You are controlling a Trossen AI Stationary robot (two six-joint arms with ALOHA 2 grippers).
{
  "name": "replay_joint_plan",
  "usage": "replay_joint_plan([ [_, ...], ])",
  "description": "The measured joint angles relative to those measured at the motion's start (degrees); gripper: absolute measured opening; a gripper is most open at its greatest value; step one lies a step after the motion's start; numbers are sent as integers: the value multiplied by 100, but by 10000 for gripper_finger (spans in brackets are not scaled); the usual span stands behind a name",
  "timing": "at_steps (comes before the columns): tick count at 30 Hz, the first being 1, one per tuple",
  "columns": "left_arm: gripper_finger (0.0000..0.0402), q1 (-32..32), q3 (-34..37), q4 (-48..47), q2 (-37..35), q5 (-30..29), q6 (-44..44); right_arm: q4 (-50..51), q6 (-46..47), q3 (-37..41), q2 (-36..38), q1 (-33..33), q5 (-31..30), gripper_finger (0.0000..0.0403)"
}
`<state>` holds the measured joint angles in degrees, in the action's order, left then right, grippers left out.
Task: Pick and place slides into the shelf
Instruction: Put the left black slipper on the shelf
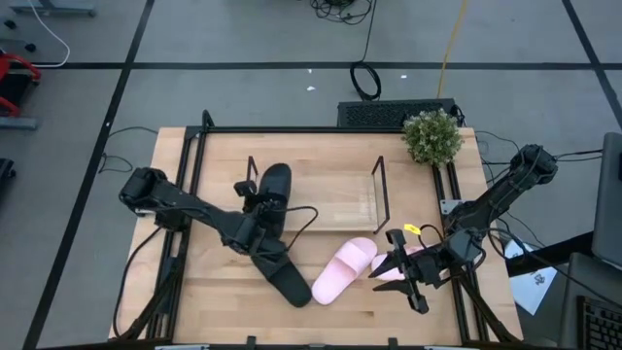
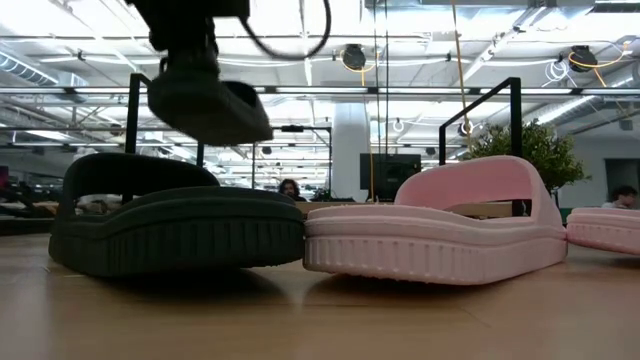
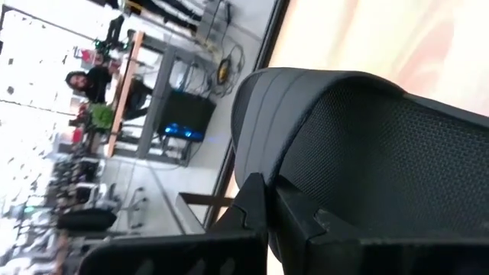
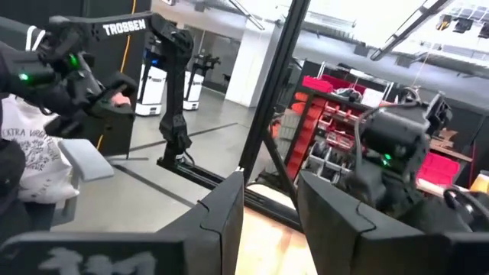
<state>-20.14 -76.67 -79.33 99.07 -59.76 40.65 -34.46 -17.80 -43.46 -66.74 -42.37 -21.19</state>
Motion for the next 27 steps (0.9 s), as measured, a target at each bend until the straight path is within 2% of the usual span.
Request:
replay_joint_plan([
  [5,0,285,255,127,13,-18,-35,-2,2,0,0,0,-2,116],
  [13,0,611,557,850,13,22,-794,-2,-68,0,0,0,0,116],
  [27,0,818,966,1287,13,221,-911,0,-92,0,0,0,2,116],
])
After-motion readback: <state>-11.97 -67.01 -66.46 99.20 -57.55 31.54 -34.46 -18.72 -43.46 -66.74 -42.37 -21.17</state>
